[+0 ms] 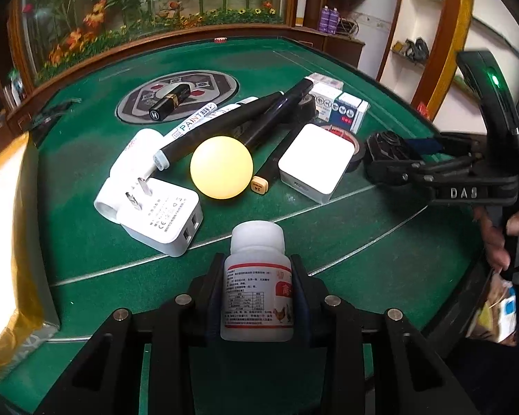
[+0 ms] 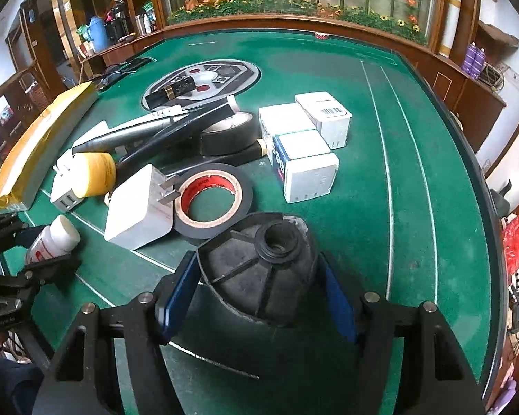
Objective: Organize rigid objects
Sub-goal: 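Carry both items into the yellow-rimmed tray and open both grippers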
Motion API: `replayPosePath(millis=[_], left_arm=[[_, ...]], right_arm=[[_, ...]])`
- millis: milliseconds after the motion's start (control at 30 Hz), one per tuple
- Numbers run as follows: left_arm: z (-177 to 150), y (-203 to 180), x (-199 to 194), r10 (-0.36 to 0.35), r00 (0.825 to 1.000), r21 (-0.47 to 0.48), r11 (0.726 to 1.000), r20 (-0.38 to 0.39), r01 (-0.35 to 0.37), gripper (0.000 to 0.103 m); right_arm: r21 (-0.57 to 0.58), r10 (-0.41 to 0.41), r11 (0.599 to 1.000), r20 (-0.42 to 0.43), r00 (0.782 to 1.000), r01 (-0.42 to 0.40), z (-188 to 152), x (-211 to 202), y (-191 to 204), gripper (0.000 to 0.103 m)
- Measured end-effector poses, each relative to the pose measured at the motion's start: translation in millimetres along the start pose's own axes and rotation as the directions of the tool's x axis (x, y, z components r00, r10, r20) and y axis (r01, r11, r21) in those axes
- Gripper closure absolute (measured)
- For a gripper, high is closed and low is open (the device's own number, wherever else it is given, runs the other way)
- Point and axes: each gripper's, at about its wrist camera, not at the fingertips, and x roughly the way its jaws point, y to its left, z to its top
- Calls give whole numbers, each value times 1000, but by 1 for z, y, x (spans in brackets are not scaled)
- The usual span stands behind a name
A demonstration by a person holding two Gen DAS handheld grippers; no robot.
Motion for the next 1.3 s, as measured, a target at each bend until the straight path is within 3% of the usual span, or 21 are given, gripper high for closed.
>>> replayPosePath(millis=[333, 500, 700, 1000, 1067, 1167, 1233, 1300], left_arm=[[7, 27, -36, -13, 995, -93, 995, 100, 22, 66], [10, 62, -70, 62, 983, -171, 985, 175, -31, 66], [8, 122, -104, 164, 963, -289, 952, 215, -98, 65], [23, 240, -100, 286, 951, -439, 874, 117, -208, 65], [27, 261, -90, 267, 960, -460, 865, 84, -201, 65], [32, 285, -70, 294, 955, -497, 837, 51, -231, 65], [30, 302, -56, 278, 960, -547, 809, 32, -216, 65], [26, 312, -47, 285, 958, -568, 790, 5, -232, 65]], right_arm=[[16, 52, 998, 148, 988, -55, 21, -44, 6, 35], [-32, 165, 986, 154, 974, -162, 50, -47, 38, 35], [-143, 311, 946, 140, 940, -292, 94, -54, 104, 35], [-231, 441, 876, 33, 897, -423, 188, -11, 232, 35], [-234, 442, 875, 23, 897, -425, 207, 7, 255, 35], [-229, 459, 863, -17, 888, -450, 230, 41, 292, 35], [-230, 432, 872, -56, 900, -433, 241, 70, 316, 35], [-186, 448, 869, -103, 888, -459, 250, 96, 325, 35]])
